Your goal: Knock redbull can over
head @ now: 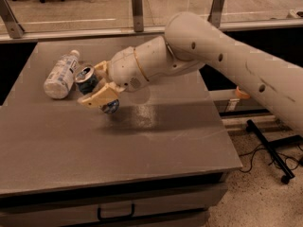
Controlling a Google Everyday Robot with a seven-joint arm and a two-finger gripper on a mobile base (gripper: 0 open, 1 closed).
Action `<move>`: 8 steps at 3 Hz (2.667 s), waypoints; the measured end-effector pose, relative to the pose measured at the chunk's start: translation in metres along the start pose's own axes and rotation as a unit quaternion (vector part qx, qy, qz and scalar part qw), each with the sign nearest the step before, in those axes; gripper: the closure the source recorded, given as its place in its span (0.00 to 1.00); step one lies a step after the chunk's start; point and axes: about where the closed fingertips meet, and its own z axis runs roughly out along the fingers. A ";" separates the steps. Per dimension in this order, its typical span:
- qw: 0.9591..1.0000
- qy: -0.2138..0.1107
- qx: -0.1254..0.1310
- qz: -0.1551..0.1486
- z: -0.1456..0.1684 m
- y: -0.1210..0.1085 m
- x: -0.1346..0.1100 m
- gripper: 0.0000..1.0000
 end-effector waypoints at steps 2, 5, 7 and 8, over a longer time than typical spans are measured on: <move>0.963 0.253 -0.091 0.022 -0.015 0.019 0.027 1.00; 0.884 0.458 -0.082 0.048 -0.051 0.037 0.068 0.35; 0.882 0.466 -0.063 0.041 -0.049 0.039 0.071 0.00; 0.885 0.462 -0.050 0.034 -0.047 0.036 0.069 0.00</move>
Offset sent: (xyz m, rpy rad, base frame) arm -0.0253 -0.0759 -0.0570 -0.9806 0.1153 0.1127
